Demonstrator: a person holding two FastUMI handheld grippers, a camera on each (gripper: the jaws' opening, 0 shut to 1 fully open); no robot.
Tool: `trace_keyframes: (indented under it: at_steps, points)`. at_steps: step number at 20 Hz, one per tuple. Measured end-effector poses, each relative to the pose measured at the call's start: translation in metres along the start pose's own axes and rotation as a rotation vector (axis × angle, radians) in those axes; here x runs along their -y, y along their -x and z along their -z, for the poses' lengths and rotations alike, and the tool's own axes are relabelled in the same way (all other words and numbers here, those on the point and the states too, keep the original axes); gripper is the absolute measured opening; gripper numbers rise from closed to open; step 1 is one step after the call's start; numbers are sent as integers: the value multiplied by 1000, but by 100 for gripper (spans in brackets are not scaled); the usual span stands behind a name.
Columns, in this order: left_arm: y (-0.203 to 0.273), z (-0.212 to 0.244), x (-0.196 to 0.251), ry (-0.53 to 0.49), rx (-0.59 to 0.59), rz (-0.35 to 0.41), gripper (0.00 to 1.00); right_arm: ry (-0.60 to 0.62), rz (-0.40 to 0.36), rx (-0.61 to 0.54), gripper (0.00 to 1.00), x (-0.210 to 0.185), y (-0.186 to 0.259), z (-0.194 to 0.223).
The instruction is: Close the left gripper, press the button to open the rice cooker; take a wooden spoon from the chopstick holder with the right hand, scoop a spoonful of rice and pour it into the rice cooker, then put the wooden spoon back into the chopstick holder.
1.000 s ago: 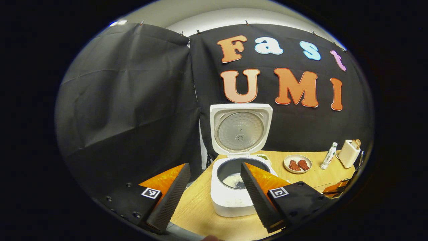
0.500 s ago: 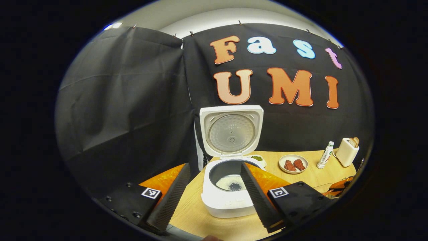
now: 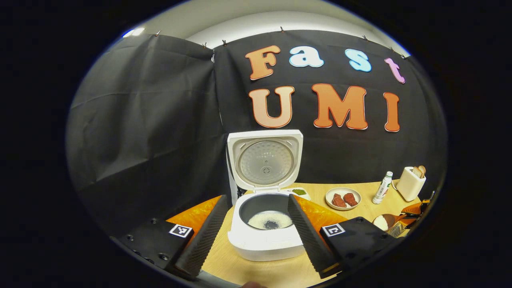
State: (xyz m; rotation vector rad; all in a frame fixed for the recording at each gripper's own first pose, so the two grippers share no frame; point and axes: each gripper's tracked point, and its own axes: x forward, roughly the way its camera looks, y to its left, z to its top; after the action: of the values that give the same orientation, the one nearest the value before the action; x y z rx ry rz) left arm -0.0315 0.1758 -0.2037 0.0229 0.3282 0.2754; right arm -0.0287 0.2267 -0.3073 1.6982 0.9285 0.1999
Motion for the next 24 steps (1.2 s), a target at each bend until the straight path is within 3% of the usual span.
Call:
trace_keyframes:
  at_steps: [3, 4, 5, 10, 24]
  points:
    - [4, 0, -5, 13, 3, -17, 100, -36, -49, -35, 13, -24, -5, 10]
    - [6, 0, -7, 19, 5, -22, 100, -48, -64, -44, 18, -32, -6, 13]
    - [7, 0, -10, 25, 6, -28, 100, -53, -79, -57, 13, -41, -9, 18]
    - [14, 0, -26, 37, 14, -64, 100, -60, -132, -118, 14, -75, -23, 47]
    - [51, 5, -101, 16, 73, -201, 100, 19, -52, -228, 13, -103, -113, 143]
